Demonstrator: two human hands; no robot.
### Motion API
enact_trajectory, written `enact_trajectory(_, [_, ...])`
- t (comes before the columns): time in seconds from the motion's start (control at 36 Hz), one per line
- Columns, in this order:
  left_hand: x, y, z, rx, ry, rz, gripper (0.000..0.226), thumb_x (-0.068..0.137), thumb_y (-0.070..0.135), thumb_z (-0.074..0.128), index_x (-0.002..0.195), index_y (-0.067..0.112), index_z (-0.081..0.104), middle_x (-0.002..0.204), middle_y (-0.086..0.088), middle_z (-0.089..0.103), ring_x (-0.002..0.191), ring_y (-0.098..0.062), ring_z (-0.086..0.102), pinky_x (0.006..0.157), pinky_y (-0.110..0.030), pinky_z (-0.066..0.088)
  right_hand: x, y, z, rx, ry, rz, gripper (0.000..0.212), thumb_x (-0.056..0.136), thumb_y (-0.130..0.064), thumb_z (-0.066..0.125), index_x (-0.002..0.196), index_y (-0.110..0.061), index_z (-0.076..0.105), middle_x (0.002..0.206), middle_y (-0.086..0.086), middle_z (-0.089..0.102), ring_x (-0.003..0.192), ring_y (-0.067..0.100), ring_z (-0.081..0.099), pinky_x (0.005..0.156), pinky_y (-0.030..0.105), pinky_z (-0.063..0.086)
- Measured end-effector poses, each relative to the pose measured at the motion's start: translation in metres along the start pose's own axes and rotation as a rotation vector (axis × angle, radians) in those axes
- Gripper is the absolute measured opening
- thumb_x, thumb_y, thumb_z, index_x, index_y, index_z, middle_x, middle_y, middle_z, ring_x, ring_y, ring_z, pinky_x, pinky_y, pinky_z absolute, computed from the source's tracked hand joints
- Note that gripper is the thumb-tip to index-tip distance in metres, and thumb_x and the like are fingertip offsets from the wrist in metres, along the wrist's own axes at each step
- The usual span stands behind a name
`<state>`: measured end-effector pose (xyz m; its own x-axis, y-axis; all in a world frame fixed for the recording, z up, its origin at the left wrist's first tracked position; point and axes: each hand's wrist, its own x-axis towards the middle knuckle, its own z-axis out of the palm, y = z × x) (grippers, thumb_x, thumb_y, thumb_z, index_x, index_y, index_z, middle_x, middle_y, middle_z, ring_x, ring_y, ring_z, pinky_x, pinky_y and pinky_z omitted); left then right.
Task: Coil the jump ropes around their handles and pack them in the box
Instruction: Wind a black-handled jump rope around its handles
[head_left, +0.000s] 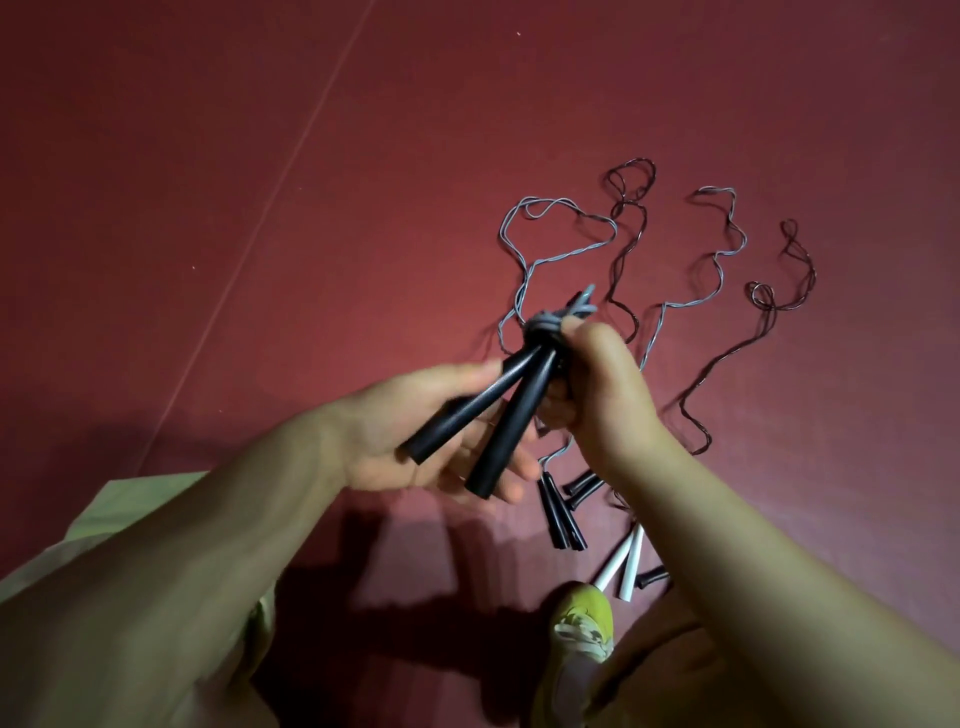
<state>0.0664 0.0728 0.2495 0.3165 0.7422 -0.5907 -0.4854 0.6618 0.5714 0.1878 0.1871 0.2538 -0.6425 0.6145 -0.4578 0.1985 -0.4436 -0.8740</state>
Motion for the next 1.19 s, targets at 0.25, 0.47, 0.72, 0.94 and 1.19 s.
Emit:
enact_trajectory(0.25, [0.001,-0.001,0.009,-0.193,-0.011,-0.021,0.063,0.076,0.069,0.036,0.077,0.013,0.065,0.061,-0.002,0.055,0.047,-0.016,0.053,0.044,-0.02,0.039,0.001,0.003,-0.004,-0.228,-0.045,-0.063,0.046,0.1,-0.05,0.034,0.072,-0.015,0.044,0.049,-0.008,0.041,0.044,0.011,0.031,0.046,0.027,0.022])
enact_trajectory(0.47, [0.004,-0.002,0.011,-0.11,0.107,-0.027,0.06,0.081,0.068,0.034,0.082,0.012,0.055,0.059,-0.001,0.051,0.045,-0.014,0.049,0.035,-0.015,0.031,0.002,0.003,-0.007,-0.511,-0.054,-0.117,0.042,0.105,-0.039,0.026,0.07,-0.02,0.039,0.041,-0.014,0.036,0.038,0.002,0.028,0.047,0.019,0.024])
enact_trajectory(0.72, [0.013,-0.009,0.012,0.309,0.417,0.02,0.063,0.095,0.06,0.028,0.079,0.01,0.062,0.06,-0.003,0.062,0.049,-0.02,0.058,0.039,-0.019,0.026,0.006,0.013,-0.01,-0.665,-0.035,-0.029,0.044,0.103,-0.044,0.027,0.067,-0.021,0.036,0.043,-0.013,0.035,0.039,0.003,0.027,0.053,0.028,0.024])
enact_trajectory(0.94, [0.018,-0.012,0.013,0.546,0.566,0.08,0.052,0.1,0.046,0.033,0.079,0.005,0.058,0.058,-0.006,0.062,0.048,-0.023,0.057,0.046,-0.023,0.045,0.005,0.013,-0.006,-0.583,-0.044,0.125,0.043,0.1,-0.05,0.027,0.067,-0.023,0.032,0.053,-0.007,0.028,0.042,0.01,0.021,0.046,0.026,0.019])
enact_trajectory(1.19, [0.014,-0.012,0.011,0.888,0.65,0.156,0.051,0.098,0.049,0.032,0.083,0.008,0.059,0.068,-0.004,0.068,0.06,-0.025,0.065,0.072,-0.042,0.054,0.003,0.007,0.002,-0.389,0.033,0.186,0.049,0.091,-0.064,0.043,0.064,-0.023,0.034,0.052,-0.006,0.028,0.043,0.011,0.02,0.045,0.025,0.016])
